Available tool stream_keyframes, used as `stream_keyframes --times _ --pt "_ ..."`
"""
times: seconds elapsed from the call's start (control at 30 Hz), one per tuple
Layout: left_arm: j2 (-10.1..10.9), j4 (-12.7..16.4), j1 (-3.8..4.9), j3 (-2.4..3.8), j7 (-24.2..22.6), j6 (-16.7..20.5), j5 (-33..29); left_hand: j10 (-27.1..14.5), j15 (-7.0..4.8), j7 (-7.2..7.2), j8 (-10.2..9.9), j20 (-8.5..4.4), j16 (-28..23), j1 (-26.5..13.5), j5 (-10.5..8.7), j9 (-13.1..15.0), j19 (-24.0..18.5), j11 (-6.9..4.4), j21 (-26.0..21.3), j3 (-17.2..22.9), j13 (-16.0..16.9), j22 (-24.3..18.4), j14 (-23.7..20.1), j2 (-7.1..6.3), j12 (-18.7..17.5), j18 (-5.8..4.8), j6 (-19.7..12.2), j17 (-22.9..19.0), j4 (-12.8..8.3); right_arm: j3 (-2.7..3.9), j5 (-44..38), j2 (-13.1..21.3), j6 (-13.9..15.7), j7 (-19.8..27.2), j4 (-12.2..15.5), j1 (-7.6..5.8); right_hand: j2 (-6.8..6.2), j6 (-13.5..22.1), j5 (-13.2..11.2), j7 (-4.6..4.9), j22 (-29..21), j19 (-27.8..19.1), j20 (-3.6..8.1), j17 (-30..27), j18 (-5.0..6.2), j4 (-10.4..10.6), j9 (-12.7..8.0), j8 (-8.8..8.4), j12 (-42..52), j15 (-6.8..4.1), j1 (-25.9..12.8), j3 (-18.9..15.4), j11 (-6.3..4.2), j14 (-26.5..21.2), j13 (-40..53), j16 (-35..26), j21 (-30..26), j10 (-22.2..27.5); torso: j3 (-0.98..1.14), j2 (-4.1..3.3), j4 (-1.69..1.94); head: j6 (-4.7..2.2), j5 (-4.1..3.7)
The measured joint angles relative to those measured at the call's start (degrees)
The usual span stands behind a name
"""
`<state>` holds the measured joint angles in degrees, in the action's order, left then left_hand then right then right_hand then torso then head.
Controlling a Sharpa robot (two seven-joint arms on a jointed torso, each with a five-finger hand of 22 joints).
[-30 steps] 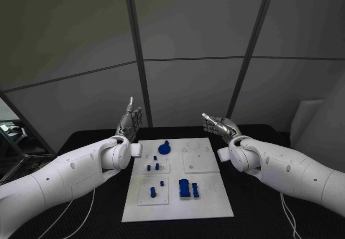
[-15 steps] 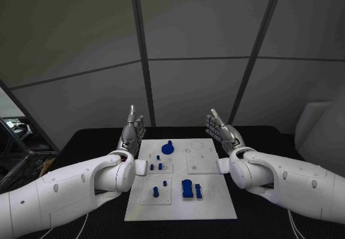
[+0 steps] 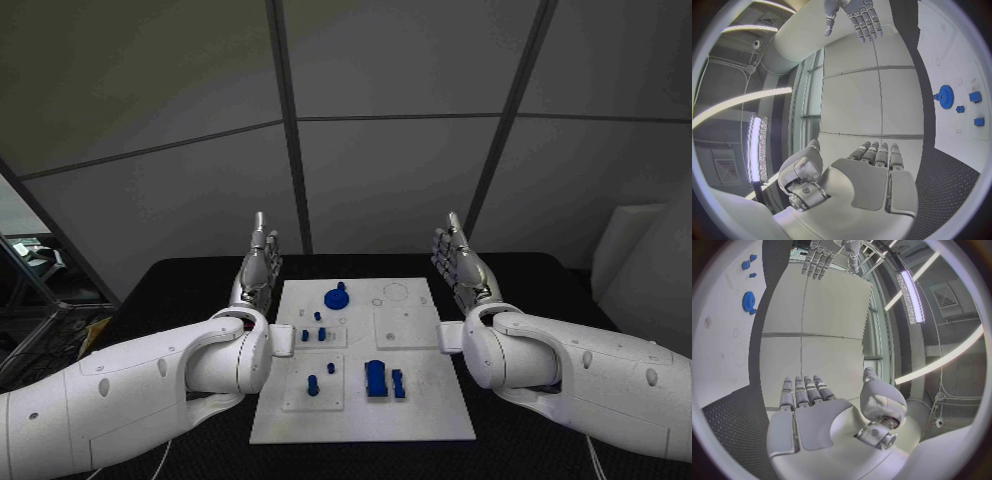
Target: Assemble the parts on the task board
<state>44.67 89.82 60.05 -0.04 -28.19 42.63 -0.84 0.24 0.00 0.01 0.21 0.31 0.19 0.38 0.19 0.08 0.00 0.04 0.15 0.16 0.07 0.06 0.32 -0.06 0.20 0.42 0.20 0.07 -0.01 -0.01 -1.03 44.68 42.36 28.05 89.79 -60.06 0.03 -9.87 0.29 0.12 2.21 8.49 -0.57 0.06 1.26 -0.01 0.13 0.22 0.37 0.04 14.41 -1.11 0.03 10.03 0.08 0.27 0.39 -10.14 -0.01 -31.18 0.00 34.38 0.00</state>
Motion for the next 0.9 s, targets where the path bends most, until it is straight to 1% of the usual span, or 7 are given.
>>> stream_keyframes --times 0.23,0.3,0.37,0.43,0.5,0.57,0.9 --pt "0.0 0.0 0.0 0.0 -0.2 0.7 0.0 0.0 0.0 0.0 0.0 0.0 0.0 0.0 0.0 0.0 0.0 0.0 0.0 0.0 0.0 0.0 0.0 0.0 0.0 0.0 0.0 0.0 0.0 0.0 0.7 0.0 0.9 0.5 0.0 0.0 0.03 2.3 0.0 -0.12 -1.5 -1.8 0.45 0.0 -0.01 0.0 -0.1 0.0 0.0 -0.05 -3.5 0.5 -0.01 -2.3 0.0 0.0 0.0 2.3 0.01 0.0 0.01 0.0 0.0" --pt "0.0 0.0 0.01 0.0 -0.3 0.9 0.0 0.0 0.0 0.0 0.0 0.0 0.0 0.0 0.0 0.0 0.0 0.0 0.0 0.0 0.0 0.0 0.0 0.0 0.0 0.0 0.0 0.0 0.0 0.0 0.8 0.0 1.0 0.6 0.0 0.0 -0.06 2.8 0.0 -0.13 -1.7 -2.3 0.47 0.0 -0.89 0.0 -0.1 0.0 0.0 -0.06 -4.3 0.5 -0.02 -2.9 0.0 0.0 0.0 2.7 0.01 0.0 0.01 0.0 0.0" --pt "0.0 0.0 0.01 0.0 -0.3 0.9 0.0 0.0 0.0 0.0 0.0 0.0 0.0 0.0 0.0 0.0 0.0 0.0 0.0 0.0 0.0 0.0 0.0 0.0 0.0 0.01 0.0 0.0 0.0 0.0 0.9 0.0 1.1 0.6 0.0 0.0 -0.18 3.4 0.0 -0.12 -1.9 -2.9 0.53 0.0 -0.89 0.1 -0.1 0.0 0.0 -0.03 -4.9 0.7 -0.04 -3.4 0.0 0.0 0.0 3.3 0.01 0.0 0.01 0.0 0.0" --pt "0.0 0.0 0.01 0.0 -0.3 1.0 0.0 0.0 0.0 0.0 0.0 0.0 0.0 0.0 0.0 0.0 0.0 0.0 0.0 0.0 0.0 0.0 0.0 0.0 0.0 0.0 0.0 0.0 0.0 -0.01 0.9 0.0 1.2 0.7 0.0 0.0 -0.08 6.4 0.0 -0.08 -2.1 -7.5 0.5 0.0 -0.88 -0.1 -0.1 0.0 0.0 -0.01 -8.0 0.8 -0.05 -6.5 0.0 0.0 0.0 6.6 0.01 0.0 0.01 0.0 0.0" --pt "0.0 0.0 0.01 0.0 -0.3 1.1 0.1 0.0 0.0 0.0 0.0 0.0 0.0 0.0 0.0 0.0 0.0 0.0 0.0 0.0 0.0 0.0 0.0 0.0 0.0 0.0 0.0 0.0 0.0 -0.01 1.0 0.0 1.3 0.7 0.0 0.0 -0.05 9.1 0.0 -0.11 -2.2 -8.2 0.57 0.0 -0.89 -0.1 -0.1 0.0 0.0 -0.06 -9.8 0.8 -0.04 -9.3 0.0 0.0 0.0 9.3 0.01 0.0 0.01 0.0 0.0" --pt "0.0 0.0 0.01 0.0 -0.3 1.1 0.1 0.0 0.0 0.0 0.0 0.0 0.0 0.0 0.0 0.0 0.0 0.0 0.0 0.0 0.0 0.0 0.0 0.0 0.0 0.01 0.0 0.0 0.0 -0.01 1.0 0.0 1.3 0.7 0.0 0.0 -0.06 9.6 0.0 -0.13 -2.2 -8.2 0.58 0.0 -0.88 -0.1 -0.1 0.0 0.0 -0.05 -13.9 0.8 -0.03 -9.8 0.0 0.0 0.0 9.8 0.01 0.0 0.01 0.0 0.0" --pt "0.0 0.0 0.01 0.0 -0.3 1.2 0.1 0.0 0.0 0.0 0.0 0.01 0.0 0.0 0.0 0.0 0.0 0.0 0.0 0.0 0.0 0.0 0.0 -0.01 0.0 0.01 0.0 0.0 0.0 -0.01 1.2 0.0 1.4 0.8 0.0 0.0 -0.1 9.6 0.0 -0.13 -2.2 -8.2 0.58 0.0 -0.87 -0.1 -0.1 0.0 0.0 -0.05 -14.0 0.8 -0.03 -9.8 0.0 0.0 0.0 9.8 0.01 -0.01 0.01 0.0 0.0"
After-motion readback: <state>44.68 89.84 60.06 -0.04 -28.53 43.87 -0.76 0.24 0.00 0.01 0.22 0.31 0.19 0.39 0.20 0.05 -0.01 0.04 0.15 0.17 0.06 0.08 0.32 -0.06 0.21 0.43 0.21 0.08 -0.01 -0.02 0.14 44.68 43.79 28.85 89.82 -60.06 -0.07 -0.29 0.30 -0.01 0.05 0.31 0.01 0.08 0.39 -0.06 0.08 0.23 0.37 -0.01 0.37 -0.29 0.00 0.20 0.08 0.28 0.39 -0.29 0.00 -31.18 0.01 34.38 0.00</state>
